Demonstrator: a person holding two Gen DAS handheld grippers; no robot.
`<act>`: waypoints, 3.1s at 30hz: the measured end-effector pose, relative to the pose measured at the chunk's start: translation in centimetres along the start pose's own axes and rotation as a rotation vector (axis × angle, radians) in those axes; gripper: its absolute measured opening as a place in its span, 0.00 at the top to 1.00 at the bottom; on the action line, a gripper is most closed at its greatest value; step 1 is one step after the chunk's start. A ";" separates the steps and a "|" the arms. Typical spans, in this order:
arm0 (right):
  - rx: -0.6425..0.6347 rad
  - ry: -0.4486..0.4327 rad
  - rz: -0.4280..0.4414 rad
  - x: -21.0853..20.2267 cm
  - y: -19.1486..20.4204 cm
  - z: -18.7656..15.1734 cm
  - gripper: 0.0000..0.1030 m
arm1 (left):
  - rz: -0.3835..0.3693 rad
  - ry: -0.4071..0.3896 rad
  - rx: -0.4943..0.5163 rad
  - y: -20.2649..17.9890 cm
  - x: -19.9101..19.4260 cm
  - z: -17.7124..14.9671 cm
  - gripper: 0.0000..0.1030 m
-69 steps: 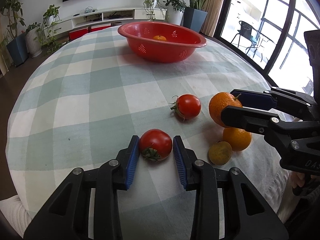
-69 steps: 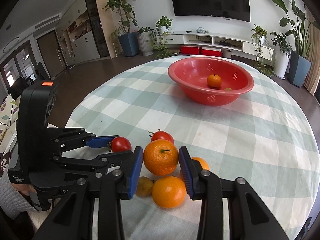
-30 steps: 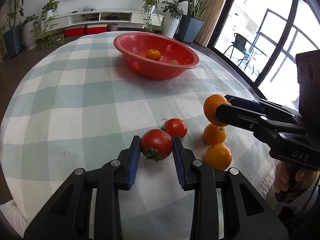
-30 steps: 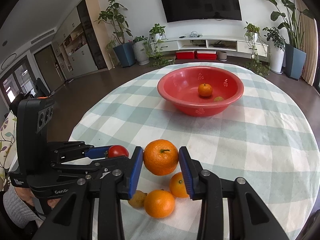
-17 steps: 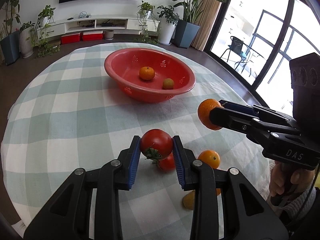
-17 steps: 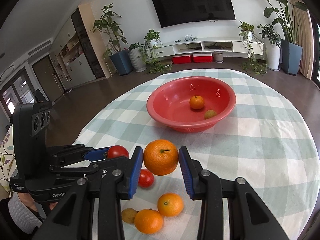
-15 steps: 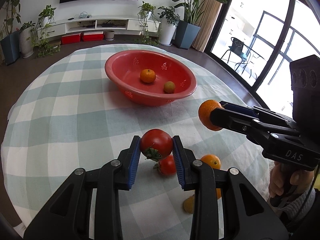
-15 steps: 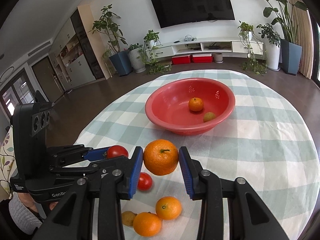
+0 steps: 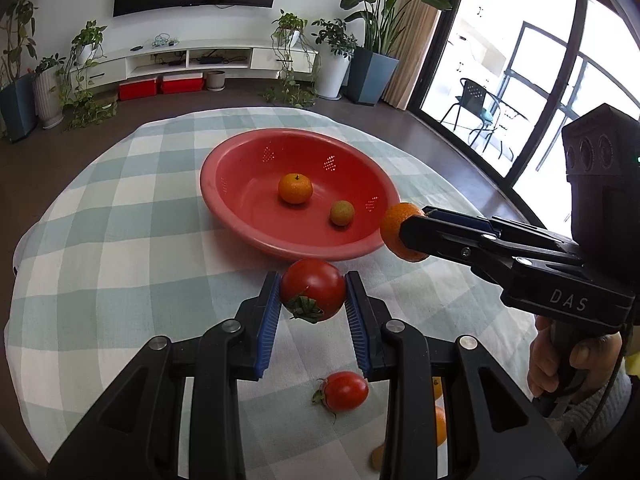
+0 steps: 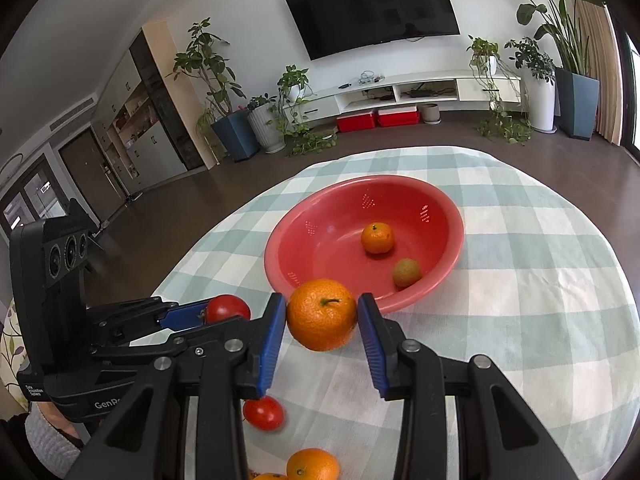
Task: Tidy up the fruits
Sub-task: 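Carry the tomato in the left tool while the right tool carries the orange over the red bowl, then open both tools to drop the tomato and orange into the red bowl, then move both tools back from the bowl toward the remaining oranges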
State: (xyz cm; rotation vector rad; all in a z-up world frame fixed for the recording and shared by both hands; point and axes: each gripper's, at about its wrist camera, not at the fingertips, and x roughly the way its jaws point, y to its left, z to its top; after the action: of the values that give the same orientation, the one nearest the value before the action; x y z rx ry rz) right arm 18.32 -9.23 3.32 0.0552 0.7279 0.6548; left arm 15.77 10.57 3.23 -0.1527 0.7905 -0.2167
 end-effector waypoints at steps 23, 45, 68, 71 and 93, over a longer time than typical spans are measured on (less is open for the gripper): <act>0.033 0.019 -0.018 3.3 -2.4 2.6 0.61 | 0.004 0.013 0.028 0.3 4.6 4.7 0.71; 0.005 0.078 -0.058 6.0 -2.8 2.5 0.61 | 0.022 0.051 0.005 1.8 8.2 5.2 0.71; -0.013 0.059 -0.059 5.3 -2.3 2.3 0.61 | 0.088 0.035 0.060 1.4 9.3 5.0 0.69; -0.020 0.050 -0.061 4.9 -2.1 2.2 0.61 | 0.092 0.029 0.058 1.4 8.9 4.9 0.69; -0.036 0.009 -0.071 -1.3 0.5 -2.8 0.61 | 0.097 0.000 0.016 0.2 0.8 -1.7 0.63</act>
State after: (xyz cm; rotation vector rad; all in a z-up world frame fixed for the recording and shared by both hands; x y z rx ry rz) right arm 15.53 -10.03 2.16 -0.0066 0.7232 0.6004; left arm 15.09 10.46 1.49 -0.0992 0.7937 -0.1318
